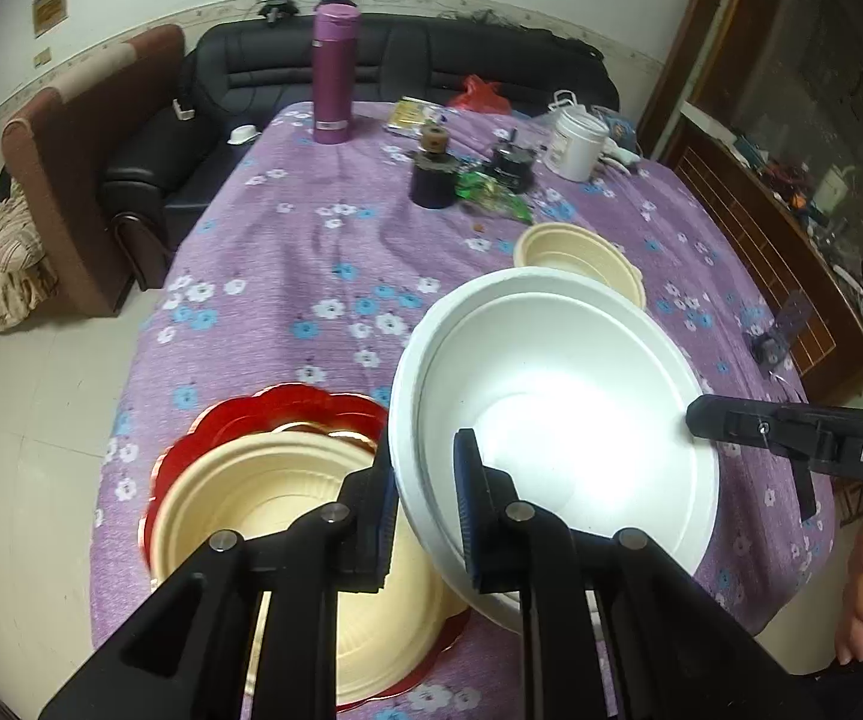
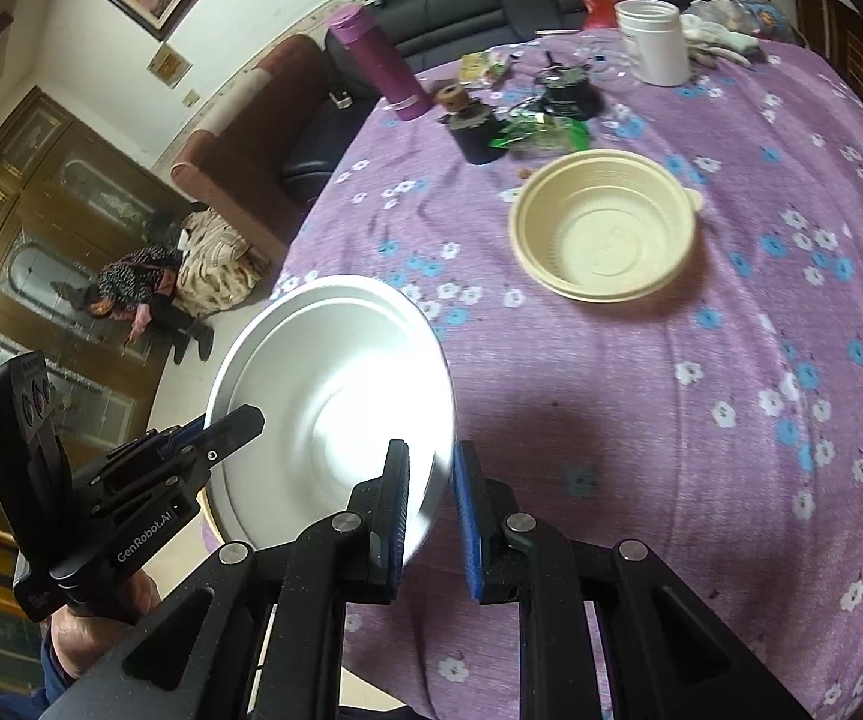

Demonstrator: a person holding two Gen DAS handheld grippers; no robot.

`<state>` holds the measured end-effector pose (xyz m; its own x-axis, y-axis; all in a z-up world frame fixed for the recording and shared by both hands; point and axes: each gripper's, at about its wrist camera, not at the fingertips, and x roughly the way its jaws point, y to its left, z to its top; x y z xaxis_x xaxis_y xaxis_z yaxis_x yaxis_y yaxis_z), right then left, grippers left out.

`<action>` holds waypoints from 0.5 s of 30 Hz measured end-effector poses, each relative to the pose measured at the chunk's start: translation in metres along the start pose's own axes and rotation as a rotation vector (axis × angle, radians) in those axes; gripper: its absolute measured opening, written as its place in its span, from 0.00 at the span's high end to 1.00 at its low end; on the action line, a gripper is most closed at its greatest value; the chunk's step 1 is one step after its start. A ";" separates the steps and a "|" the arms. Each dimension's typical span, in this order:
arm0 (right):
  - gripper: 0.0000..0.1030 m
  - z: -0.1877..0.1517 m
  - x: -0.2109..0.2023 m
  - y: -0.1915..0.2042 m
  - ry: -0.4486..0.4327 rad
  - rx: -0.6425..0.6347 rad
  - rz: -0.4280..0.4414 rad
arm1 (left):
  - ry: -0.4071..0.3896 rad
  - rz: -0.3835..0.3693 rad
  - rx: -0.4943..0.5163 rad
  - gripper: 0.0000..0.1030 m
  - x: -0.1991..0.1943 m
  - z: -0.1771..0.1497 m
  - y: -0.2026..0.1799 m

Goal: Organize plates and bowls
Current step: 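Lift the white bowl with the left gripper and carry it to the stack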

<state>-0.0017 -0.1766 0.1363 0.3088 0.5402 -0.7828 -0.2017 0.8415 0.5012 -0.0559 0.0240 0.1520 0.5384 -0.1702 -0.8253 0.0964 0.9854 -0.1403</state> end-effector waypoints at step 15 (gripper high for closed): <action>0.84 0.005 0.041 0.077 0.082 -0.150 0.076 | -0.028 0.092 -0.147 0.79 -0.036 -0.028 0.073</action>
<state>0.0004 -0.0891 0.1448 0.2114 0.5953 -0.7752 -0.3602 0.7847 0.5044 -0.0917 0.1021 0.1562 0.5625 -0.0777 -0.8231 -0.0765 0.9864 -0.1454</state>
